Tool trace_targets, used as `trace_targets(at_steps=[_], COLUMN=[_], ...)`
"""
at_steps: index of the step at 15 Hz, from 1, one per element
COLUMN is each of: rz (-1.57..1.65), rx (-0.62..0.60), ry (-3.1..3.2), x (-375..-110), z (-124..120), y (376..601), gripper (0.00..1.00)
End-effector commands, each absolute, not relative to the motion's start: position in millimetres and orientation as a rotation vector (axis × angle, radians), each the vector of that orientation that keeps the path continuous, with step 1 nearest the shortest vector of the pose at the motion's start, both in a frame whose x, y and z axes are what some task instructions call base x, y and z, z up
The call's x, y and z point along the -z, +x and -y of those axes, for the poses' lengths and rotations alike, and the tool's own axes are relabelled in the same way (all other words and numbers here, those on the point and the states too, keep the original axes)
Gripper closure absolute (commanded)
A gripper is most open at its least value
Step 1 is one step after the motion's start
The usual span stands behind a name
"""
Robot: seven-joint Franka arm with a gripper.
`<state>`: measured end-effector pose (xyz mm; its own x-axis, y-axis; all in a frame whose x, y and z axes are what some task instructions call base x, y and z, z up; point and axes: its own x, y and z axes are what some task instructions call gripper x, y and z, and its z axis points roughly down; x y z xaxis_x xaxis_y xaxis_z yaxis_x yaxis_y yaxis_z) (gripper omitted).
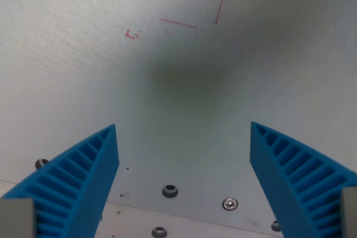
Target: Move in gripper negative x
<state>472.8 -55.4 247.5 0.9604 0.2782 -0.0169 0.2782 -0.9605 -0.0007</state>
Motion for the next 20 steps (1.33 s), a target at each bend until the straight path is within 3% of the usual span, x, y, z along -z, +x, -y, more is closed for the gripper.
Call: trace_targets(at_steps=[1, 20], rz=[-0.441, -0.441], rx=[0.020, 0.020], ry=[3.108, 3.108], x=[-249.5, -250.7], z=[56.8, 83.2], y=[468.3, 377.1], gripper=[0.00, 0.00])
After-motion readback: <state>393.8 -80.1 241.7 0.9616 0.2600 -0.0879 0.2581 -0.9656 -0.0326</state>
